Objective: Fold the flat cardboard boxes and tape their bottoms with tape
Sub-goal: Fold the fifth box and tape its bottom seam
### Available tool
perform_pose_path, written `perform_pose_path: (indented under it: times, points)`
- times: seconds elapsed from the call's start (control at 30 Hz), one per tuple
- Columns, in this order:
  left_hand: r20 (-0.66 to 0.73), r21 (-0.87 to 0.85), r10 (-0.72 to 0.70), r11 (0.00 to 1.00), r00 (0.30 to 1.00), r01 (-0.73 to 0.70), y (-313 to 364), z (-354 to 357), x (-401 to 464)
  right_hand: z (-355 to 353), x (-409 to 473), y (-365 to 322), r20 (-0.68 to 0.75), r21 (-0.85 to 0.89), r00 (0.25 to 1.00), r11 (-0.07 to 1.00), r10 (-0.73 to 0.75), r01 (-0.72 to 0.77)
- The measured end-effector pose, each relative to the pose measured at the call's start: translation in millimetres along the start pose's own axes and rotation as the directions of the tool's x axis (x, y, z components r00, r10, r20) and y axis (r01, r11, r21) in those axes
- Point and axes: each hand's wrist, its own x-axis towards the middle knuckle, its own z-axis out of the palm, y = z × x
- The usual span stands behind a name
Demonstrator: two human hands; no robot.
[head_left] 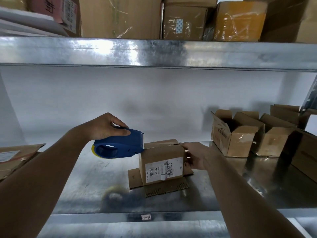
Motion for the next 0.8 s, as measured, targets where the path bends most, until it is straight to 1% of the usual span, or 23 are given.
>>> perform_pose_path:
  times: [0.1, 0.23, 0.3, 0.4, 0.43, 0.5, 0.53, 0.6, 0.63, 0.7, 0.73, 0.77, 0.8]
  points:
    - [-0.004, -0.01, 0.001, 1.0, 1.0, -0.002, 0.3, 1.7, -1.3, 0.8, 7.0, 1.5, -0.043, 0.057, 0.998, 0.998, 0.044, -0.042]
    - [-0.004, 0.003, 0.006, 1.0, 1.0, -0.006, 1.5, 1.4, -0.3, -0.4, 13.5, 4.9, -0.038, 0.187, 0.991, 0.975, 0.127, -0.118]
    - [-0.001, 0.007, 0.007, 1.0, 1.0, -0.007, 2.1, 1.3, -0.3, 0.7, 14.2, 7.4, -0.039, 0.235, 0.991, 0.965, 0.129, -0.117]
    - [0.001, 0.011, 0.007, 1.0, 1.0, -0.007, 1.4, 1.1, -0.3, 0.6, 14.8, 8.6, -0.106, 0.231, 0.993, 0.973, 0.044, -0.019]
    - [0.0, 0.011, 0.005, 1.0, 1.0, -0.005, 1.0, 0.9, -0.4, 0.6, 15.2, 9.5, -0.147, 0.204, 0.989, 0.978, -0.011, 0.041]
    - [0.0, 0.01, 0.002, 1.0, 1.0, -0.002, 0.9, 1.0, -0.2, 2.3, 17.5, 14.5, -0.246, 0.091, 0.959, 0.982, -0.141, 0.168]
    - [0.0, 0.008, 0.001, 1.0, 1.0, -0.001, 1.3, 1.2, -0.2, 3.8, 17.3, 17.4, -0.283, 0.04, 0.938, 0.974, -0.201, 0.221]
    - [0.001, 0.008, -0.001, 1.0, 1.0, 0.001, 1.7, 1.6, -0.4, 6.2, 16.7, 19.5, -0.35, -0.005, 0.883, 0.943, -0.312, 0.332]
    - [0.001, 0.01, -0.001, 1.0, 1.0, 0.001, 1.4, 1.5, -0.7, 6.8, 14.9, 17.4, -0.395, -0.038, 0.835, 0.915, -0.383, 0.401]
    - [0.002, 0.014, -0.006, 1.0, 1.0, 0.006, 1.1, 0.8, -0.8, 8.2, 6.7, 10.8, -0.448, -0.138, 0.707, 0.824, -0.547, 0.55]
    - [0.001, 0.015, -0.009, 1.0, 1.0, 0.009, 1.3, 0.4, -0.7, 9.2, 1.5, 7.3, -0.427, -0.226, 0.635, 0.755, -0.644, 0.615]
    - [-0.001, 0.017, -0.011, 1.0, 1.0, 0.011, 1.6, 0.1, -0.6, 10.8, -4.1, 3.9, -0.357, -0.348, 0.565, 0.667, -0.744, 0.659]
    - [-0.004, 0.019, -0.01, 1.0, 1.0, 0.01, 1.9, 0.2, -0.9, 13.2, -8.9, 2.0, -0.246, -0.476, 0.514, 0.565, -0.822, 0.674]
